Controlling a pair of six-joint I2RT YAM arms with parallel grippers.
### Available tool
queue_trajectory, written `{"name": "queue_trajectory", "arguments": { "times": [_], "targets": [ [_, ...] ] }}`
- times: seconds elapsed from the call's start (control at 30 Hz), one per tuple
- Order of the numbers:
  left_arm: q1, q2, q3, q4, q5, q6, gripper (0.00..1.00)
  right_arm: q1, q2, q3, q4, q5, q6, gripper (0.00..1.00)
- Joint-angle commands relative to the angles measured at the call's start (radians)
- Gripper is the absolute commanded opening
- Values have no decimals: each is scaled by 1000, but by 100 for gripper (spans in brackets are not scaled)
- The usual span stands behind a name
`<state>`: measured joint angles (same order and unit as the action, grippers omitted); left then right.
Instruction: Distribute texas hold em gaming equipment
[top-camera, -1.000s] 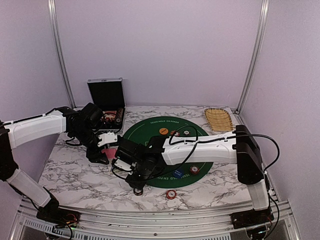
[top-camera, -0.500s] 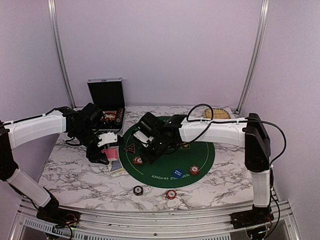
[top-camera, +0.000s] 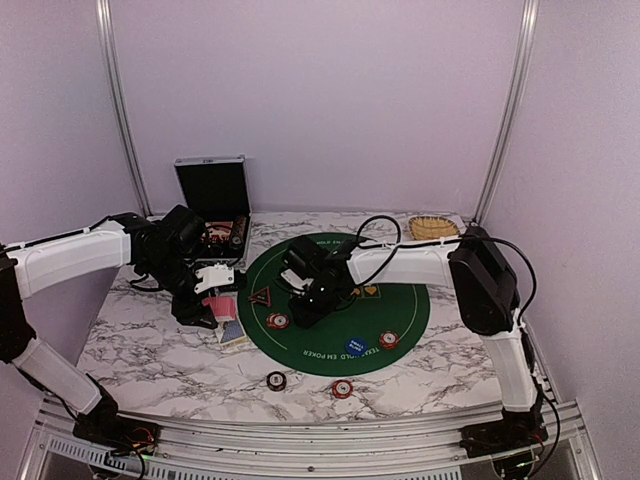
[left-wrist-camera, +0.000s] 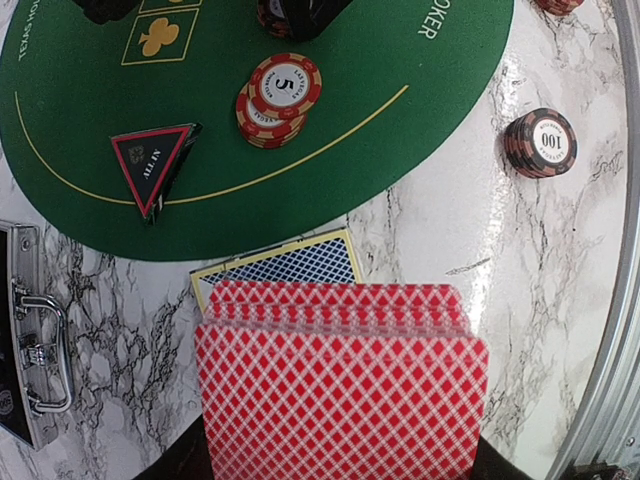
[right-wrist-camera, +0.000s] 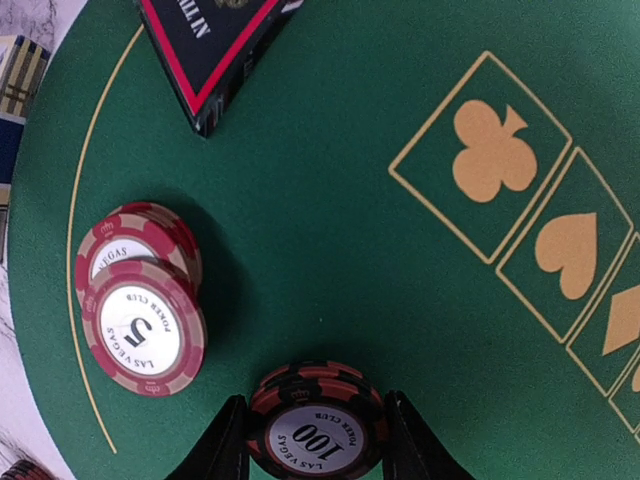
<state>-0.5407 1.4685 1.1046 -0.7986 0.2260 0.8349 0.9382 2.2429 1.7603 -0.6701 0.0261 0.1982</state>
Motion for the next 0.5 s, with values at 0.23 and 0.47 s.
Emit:
{"name": "queue_trajectory", "arguments": {
  "times": [0.23, 0.47],
  "targets": [
    [5, -24, 25, -34, 16, 5, 0, 17, -6, -35, 40, -64, 17, 9],
    [6, -31, 21, -37, 10, 6, 0, 57, 8, -22, 15, -75, 8, 11]
  ]
}}
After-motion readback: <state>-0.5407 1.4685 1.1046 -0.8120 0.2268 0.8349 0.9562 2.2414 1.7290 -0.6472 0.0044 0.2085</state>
